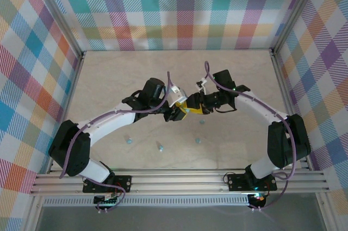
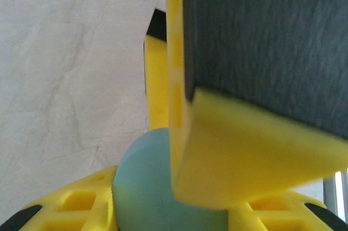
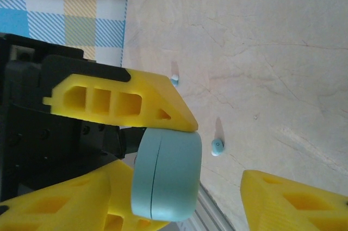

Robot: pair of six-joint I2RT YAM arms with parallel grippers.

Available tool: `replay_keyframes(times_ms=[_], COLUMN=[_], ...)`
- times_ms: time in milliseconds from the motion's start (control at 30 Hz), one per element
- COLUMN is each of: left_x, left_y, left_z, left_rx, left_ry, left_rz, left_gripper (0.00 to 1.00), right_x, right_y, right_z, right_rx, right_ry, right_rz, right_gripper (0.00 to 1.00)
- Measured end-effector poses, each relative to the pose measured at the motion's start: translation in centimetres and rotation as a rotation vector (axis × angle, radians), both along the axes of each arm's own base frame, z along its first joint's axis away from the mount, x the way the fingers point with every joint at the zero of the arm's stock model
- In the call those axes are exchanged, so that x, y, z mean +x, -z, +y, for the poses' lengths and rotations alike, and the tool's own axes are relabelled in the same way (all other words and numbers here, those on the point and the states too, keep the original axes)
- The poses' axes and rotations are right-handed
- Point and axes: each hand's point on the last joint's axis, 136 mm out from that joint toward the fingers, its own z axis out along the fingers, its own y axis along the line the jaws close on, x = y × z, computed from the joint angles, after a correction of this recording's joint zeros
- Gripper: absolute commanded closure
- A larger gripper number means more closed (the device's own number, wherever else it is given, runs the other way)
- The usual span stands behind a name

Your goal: Insert the wireless bluetooth earbuds into the charging case

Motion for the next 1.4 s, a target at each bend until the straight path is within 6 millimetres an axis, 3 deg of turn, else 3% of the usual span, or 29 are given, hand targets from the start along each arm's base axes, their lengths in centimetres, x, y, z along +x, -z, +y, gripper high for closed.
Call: replay_keyframes(times_ms=[267, 367, 500, 600, 833, 1000, 1100, 1400], left_x=[0.3, 0.5, 1.5, 2.4, 2.8, 2.1, 1.7, 2.1], left_y=[-1.0, -1.0, -1.3, -2.1, -3.5, -1.0, -0.7, -3.2], left_z=[-0.1, 0.0, 0.4, 1.6, 4.9, 6.1, 6.1, 4.7], left_rx=[0.012, 0.018, 0.03, 0.023, -0.007, 0.011, -0.022, -0.288], left_ry=[0.005, -0.003, -0.067, -0.158, -0.317, -0.347, -0.345, -0.329], left_rz=[-0.014, -0.02, -0.056, -0.129, -0.275, -0.265, -0.25, -0.209], left_gripper=[0.86, 0.6, 0.38, 0.28, 0.23, 0.23, 0.23, 0.25], right_x=[0.2, 0.4, 1.1, 1.7, 3.9, 5.1, 5.5, 5.7], right_y=[-1.0, -1.1, -1.2, -0.9, -1.7, -2.4, -3.4, -5.4], right_z=[0.6, 0.6, 0.8, 0.5, -0.8, -0.8, -0.5, 0.1], right_rx=[0.029, 0.03, 0.034, 0.028, 0.054, 0.11, 0.15, 0.253], right_ry=[-0.015, -0.007, 0.026, 0.088, 0.253, 0.316, 0.324, 0.326], right_rz=[-0.003, 0.006, -0.005, -0.008, -0.028, -0.018, -0.02, -0.006], right_gripper=[0.8, 0.82, 0.84, 0.83, 0.83, 0.82, 0.83, 0.82])
